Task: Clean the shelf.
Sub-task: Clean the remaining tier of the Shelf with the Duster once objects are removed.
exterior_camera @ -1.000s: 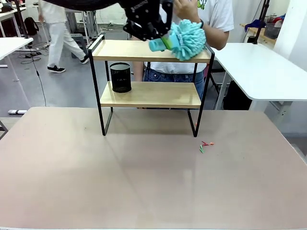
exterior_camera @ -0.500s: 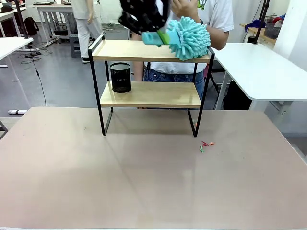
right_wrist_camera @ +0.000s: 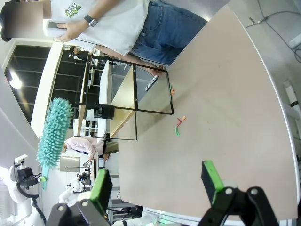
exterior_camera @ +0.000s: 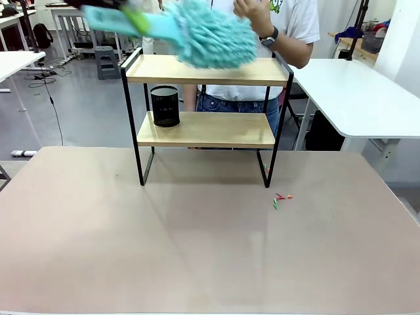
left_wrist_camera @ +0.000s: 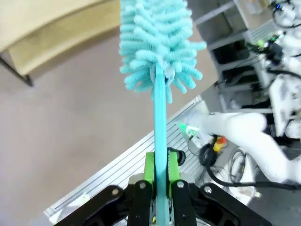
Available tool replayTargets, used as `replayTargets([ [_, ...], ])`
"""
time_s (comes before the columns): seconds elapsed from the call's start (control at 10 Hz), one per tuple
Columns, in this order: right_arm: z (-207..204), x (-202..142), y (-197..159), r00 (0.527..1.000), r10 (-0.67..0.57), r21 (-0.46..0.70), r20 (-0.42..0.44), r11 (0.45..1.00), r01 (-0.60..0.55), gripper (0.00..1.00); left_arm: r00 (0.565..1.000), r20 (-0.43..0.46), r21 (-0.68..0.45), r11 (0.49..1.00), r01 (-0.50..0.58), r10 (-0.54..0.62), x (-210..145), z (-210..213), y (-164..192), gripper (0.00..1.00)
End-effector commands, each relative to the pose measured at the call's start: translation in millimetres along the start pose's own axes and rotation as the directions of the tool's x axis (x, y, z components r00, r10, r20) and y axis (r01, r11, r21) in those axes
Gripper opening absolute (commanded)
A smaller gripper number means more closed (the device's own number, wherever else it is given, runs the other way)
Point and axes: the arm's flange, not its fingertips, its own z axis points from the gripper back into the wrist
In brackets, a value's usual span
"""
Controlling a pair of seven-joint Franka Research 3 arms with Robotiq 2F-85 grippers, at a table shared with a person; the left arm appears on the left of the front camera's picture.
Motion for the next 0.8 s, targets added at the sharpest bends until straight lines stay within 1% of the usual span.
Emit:
replayTargets([
  [0.0, -0.9, 2.1, 1.4, 1.000, 0.024, 0.021, 0.015, 0.999, -0.024, 1.00, 0.993, 0.104, -0.086, 0.996, -0.038, 0.047, -52.5, 45.4, 43.7, 0.00],
  [0.1, -0.9, 2.1, 1.4, 1.000, 0.024, 0.021, 0.015, 0.999, -0.024, 1.00, 0.966, 0.202, -0.146, 0.980, -0.134, 0.162, -82.2, 75.9, 75.0, 0.00],
  [0.2, -0.9, 2.1, 1.4, 1.000, 0.024, 0.021, 0.015, 0.999, -0.024, 1.00, 0.897, 0.323, -0.161, 0.951, -0.263, 0.303, -111.1, 97.4, 103.4, 0.00],
  [0.3, -0.9, 2.1, 1.4, 1.000, 0.024, 0.021, 0.015, 0.999, -0.024, 1.00, 0.820, 0.396, -0.210, 0.911, -0.356, 0.412, -139.9, 111.3, 127.7, 0.00],
  [0.4, -0.9, 2.1, 1.4, 1.000, 0.024, 0.021, 0.015, 0.999, -0.024, 1.00, 0.768, 0.429, -0.252, 0.879, -0.405, 0.476, -164.9, 116.5, 148.2, 0.00],
  [0.5, -0.9, 2.1, 1.4, 1.000, 0.024, 0.021, 0.015, 0.999, -0.024, 1.00, 0.752, 0.446, -0.254, 0.875, -0.413, 0.485, -184.4, 111.8, 170.0, 0.00],
  [0.6, -0.9, 2.1, 1.4, 1.000, 0.024, 0.021, 0.015, 0.999, -0.024, 1.00, 0.760, 0.440, -0.261, 0.878, -0.402, 0.478, -191.6, 100.2, 191.2, 0.00],
  [0.7, -0.9, 2.1, 1.4, 1.000, 0.024, 0.021, 0.015, 0.999, -0.024, 1.00, 0.800, 0.414, -0.239, 0.900, -0.364, 0.434, -193.1, 83.9, 214.5, 0.00],
])
